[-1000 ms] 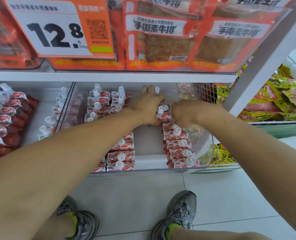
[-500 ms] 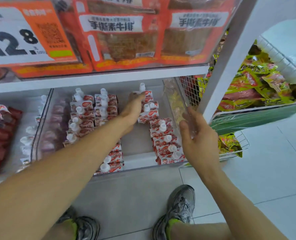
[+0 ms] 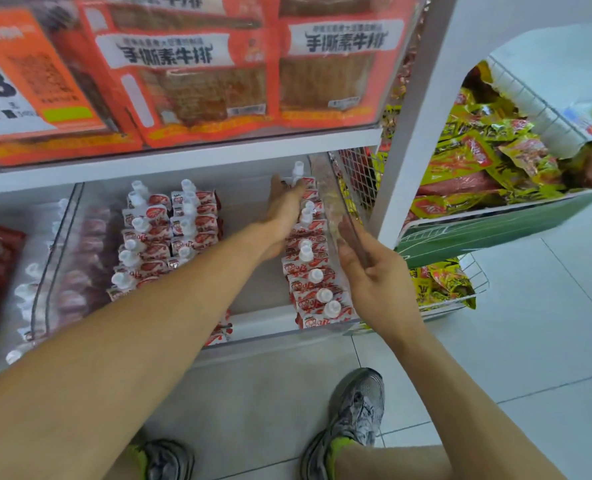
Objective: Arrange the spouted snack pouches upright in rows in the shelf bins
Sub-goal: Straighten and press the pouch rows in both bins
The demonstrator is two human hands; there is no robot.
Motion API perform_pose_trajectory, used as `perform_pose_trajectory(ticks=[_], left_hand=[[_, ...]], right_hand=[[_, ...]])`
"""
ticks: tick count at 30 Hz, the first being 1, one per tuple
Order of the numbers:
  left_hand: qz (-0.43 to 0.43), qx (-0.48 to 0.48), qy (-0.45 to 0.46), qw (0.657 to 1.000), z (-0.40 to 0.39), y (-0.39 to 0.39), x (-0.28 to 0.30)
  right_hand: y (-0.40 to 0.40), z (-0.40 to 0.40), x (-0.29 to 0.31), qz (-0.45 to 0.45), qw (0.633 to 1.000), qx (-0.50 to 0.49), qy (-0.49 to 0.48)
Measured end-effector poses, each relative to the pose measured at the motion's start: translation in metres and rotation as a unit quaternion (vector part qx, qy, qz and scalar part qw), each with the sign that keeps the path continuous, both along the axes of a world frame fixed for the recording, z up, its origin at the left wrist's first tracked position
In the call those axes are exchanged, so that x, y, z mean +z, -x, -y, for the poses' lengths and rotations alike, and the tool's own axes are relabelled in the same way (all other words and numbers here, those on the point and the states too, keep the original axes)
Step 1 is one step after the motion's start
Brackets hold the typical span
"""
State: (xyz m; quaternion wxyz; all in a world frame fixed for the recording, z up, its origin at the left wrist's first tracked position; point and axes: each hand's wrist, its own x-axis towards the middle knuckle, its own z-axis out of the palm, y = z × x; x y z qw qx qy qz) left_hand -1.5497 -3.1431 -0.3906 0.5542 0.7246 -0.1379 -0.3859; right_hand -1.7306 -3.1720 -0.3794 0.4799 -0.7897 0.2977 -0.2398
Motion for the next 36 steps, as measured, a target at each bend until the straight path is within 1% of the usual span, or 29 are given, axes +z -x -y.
perform_pose_trajectory(ticks=[2,5,6,7,8,9,12,14,15,16,17,18,20,21,22,24,25,27,29,31,33,34,36], left_hand=[[-0.036,0.003,-0.002,0.999,-0.007,-0.011,-0.006],[-0.009,0.072,-0.041,0.997,-0.029,0.007,0.025],[-0.018,0.065,-0.041,0.997,-0.036,0.016,0.026],[-0.043,0.023,-0.031,0.998,-0.044,0.028,0.026],[-0.086,-0.029,-0.018,0.996,-0.049,0.043,0.029],[-0.126,-0.061,-0.007,0.990,-0.051,0.055,0.030],[-0.181,-0.071,0.013,0.981,-0.055,0.060,0.024],[-0.201,-0.082,0.039,0.975,-0.063,0.051,0.020],[-0.195,-0.067,0.030,0.978,-0.068,0.047,0.018],[-0.166,-0.033,-0.009,0.986,-0.072,0.043,0.013],[-0.136,-0.001,-0.053,0.989,-0.075,0.041,0.010],[-0.129,0.003,-0.072,0.989,-0.076,0.043,0.008],[-0.185,-0.062,-0.049,0.980,-0.071,0.059,0.014],[-0.214,-0.092,-0.040,0.972,-0.065,0.068,0.015],[-0.230,-0.098,-0.036,0.968,-0.060,0.074,0.016],[-0.237,-0.094,-0.037,0.966,-0.058,0.078,0.021],[-0.231,-0.100,-0.043,0.967,-0.058,0.076,0.023],[-0.191,-0.124,-0.084,0.970,-0.065,0.069,0.028],[-0.177,-0.141,-0.118,0.967,-0.071,0.063,0.028],[-0.203,-0.145,-0.097,0.963,-0.071,0.067,0.030],[-0.195,-0.127,-0.094,0.968,-0.066,0.073,0.028],[-0.191,-0.119,-0.097,0.970,-0.064,0.074,0.028],[-0.181,-0.132,-0.112,0.968,-0.067,0.070,0.029]], right_hand=[[0.001,0.002,0.000,-0.009,1.000,0.004,0.006],[0.001,0.002,0.002,-0.012,1.000,0.008,0.006],[0.001,0.002,0.001,-0.011,1.000,0.008,0.013],[0.001,0.003,0.001,-0.010,1.000,0.009,0.020],[0.001,0.003,0.001,-0.010,1.000,0.010,0.026],[0.001,0.002,0.001,-0.012,0.999,0.012,0.029],[0.003,0.002,0.003,-0.017,0.999,0.027,0.006],[0.004,0.007,0.004,0.003,0.997,0.048,-0.053],[0.006,0.011,0.004,0.014,0.994,0.064,-0.082],[0.008,0.014,0.004,0.013,0.993,0.074,-0.093],[0.011,0.016,0.004,-0.005,0.993,0.075,-0.087],[0.014,0.016,0.004,-0.040,0.995,0.065,-0.061],[0.019,0.011,0.004,-0.103,0.994,0.037,0.004],[0.020,0.007,0.005,-0.112,0.993,0.032,0.024],[0.021,0.005,0.005,-0.104,0.993,0.035,0.038],[0.023,0.008,0.008,-0.085,0.994,0.057,0.035],[0.024,0.011,0.012,-0.084,0.993,0.077,0.025],[0.027,0.015,0.014,-0.093,0.990,0.109,0.000],[0.030,0.016,0.013,-0.103,0.989,0.103,-0.027],[0.031,0.013,0.013,-0.102,0.990,0.086,-0.036],[0.031,0.013,0.014,-0.103,0.990,0.093,0.001],[0.032,0.015,0.014,-0.098,0.990,0.101,0.001],[0.035,0.015,0.018,-0.080,0.989,0.122,-0.030]])
